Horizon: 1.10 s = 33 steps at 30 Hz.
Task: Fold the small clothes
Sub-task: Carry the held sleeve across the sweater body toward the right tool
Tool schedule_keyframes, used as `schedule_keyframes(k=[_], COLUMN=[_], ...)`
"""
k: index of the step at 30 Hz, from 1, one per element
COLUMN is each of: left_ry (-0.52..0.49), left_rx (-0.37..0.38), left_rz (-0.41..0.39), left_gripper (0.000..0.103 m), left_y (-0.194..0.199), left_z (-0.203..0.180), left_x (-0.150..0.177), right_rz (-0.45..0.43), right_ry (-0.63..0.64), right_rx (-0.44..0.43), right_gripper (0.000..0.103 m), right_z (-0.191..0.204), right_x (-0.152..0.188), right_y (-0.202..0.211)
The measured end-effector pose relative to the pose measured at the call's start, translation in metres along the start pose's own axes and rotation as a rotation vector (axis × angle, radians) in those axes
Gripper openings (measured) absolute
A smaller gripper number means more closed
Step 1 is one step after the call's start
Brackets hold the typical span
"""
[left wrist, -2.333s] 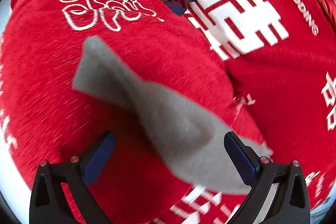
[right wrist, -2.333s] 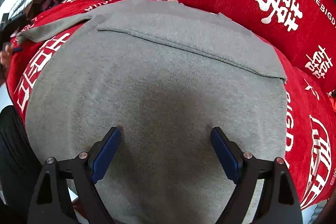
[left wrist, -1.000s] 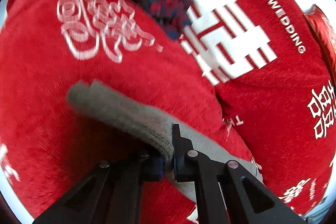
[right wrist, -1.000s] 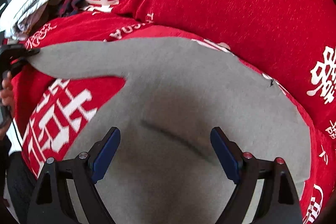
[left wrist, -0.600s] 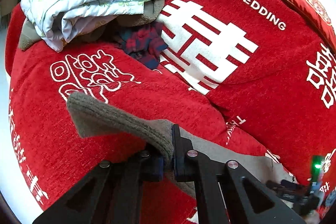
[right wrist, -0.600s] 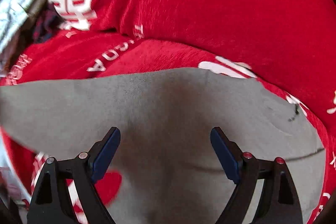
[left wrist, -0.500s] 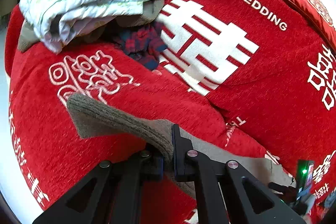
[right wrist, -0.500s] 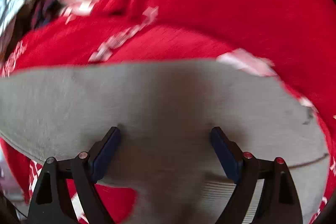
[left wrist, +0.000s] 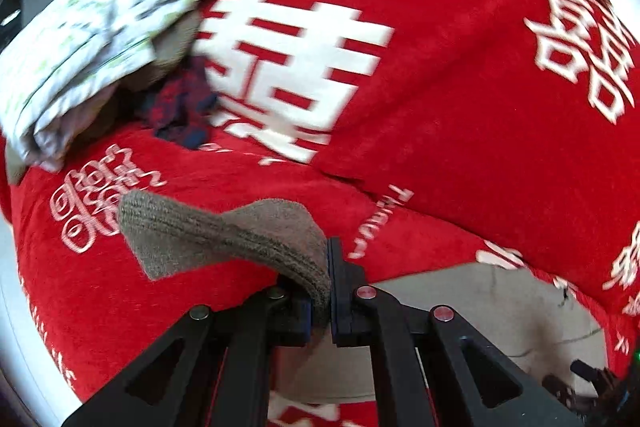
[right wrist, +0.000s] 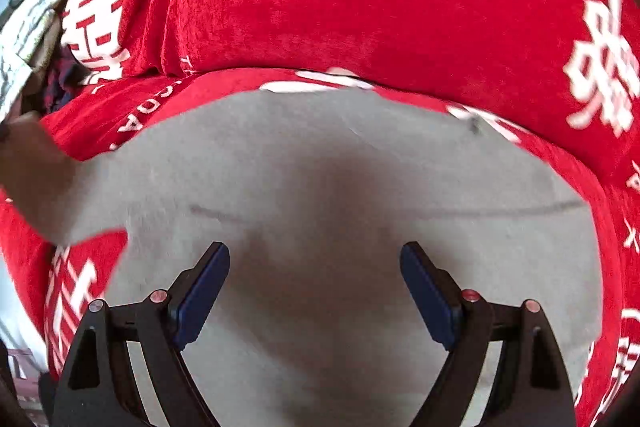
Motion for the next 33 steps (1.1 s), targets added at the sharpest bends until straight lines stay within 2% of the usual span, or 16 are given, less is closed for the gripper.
schedule_keyframes(k=[4,12,16,21,33], left_ry=[-0.078,-0.164,-0.238,-0.281,-0.356], left_rx=[-0.013,0.01,0.006,0.023,0.027], left_rz=[0.034,0.106,0.123,0.127,0.121], left_gripper=[0.007,0.007,0.007,0.007,0.007], left_y=[-0.007,-0.002,0.002,0.012,0.026], left_z=[-0.043,-0.121,-0.16,-0.2,-0.265], left_x=[0.008,0.041,0.061,0.076,0.09], right_rz=[-0.037,-0.123,-0.135,-0.112,-0.112], right_ry=[0.049,-0.032,-0.064,-0.084,-0.085], right_rx=[0.041,0.158,0.156,0.14,0.088], right_gripper=[0.089,0.089,0.089,0.089,0.089], right_z=[-0.021,-0.065,-0.075,-0.084,-0.102], right_x=[0.035,0.068,0.074,0.084,0.1], right_y=[0.022,0.033,0.038,0.039,0.053])
Point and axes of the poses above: each gripper's, at about its wrist camera, not at the fingertips, and y roughly against the way its jaws point, z to its left, x to its underside, the point moved 7 cm from there along -y, roughly the way its jaws point, and after that the axes turned 3 degrees about -x, right-handed, at the moved point
